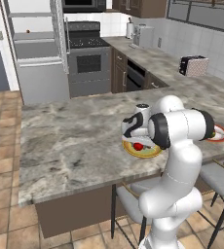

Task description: Pick up the apple and kiwi from the fridge and place one fruit on each plate on the dining counter.

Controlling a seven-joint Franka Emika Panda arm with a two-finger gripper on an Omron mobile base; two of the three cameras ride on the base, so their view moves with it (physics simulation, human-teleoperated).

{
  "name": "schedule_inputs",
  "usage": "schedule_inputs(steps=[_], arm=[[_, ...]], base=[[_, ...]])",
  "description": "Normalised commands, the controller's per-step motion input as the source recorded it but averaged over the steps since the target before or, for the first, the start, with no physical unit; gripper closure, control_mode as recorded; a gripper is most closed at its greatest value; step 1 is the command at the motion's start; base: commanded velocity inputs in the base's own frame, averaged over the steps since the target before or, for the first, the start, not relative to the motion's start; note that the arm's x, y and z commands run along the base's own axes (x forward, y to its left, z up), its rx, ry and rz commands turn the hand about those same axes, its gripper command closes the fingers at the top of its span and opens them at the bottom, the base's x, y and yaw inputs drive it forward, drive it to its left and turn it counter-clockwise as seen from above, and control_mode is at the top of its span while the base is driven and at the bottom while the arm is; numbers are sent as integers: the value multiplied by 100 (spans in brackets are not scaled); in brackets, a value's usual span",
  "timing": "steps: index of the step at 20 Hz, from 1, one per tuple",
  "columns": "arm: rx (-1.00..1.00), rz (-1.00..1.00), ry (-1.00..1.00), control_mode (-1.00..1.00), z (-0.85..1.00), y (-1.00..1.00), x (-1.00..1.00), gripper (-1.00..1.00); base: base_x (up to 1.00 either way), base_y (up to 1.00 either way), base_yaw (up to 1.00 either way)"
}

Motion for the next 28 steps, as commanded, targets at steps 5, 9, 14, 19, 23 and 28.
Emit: schedule_inputs(steps=[5, 9, 14, 19, 23, 28], arm=[[0, 0, 3, -100, -9, 0, 0, -100], [0, 0, 0, -100, 0, 0, 0, -100], [0, 0, 0, -100, 1, 0, 0, -100], [0, -1, 0, -100, 27, 0, 0, -100], [0, -1, 0, -100, 74, 0, 0, -100], [0, -1, 0, -100, 94, 6, -15, -100]], base=[[0, 0, 0], [0, 0, 0], [0, 0, 0], [0, 0, 0], [0, 0, 0], [0, 0, 0]])
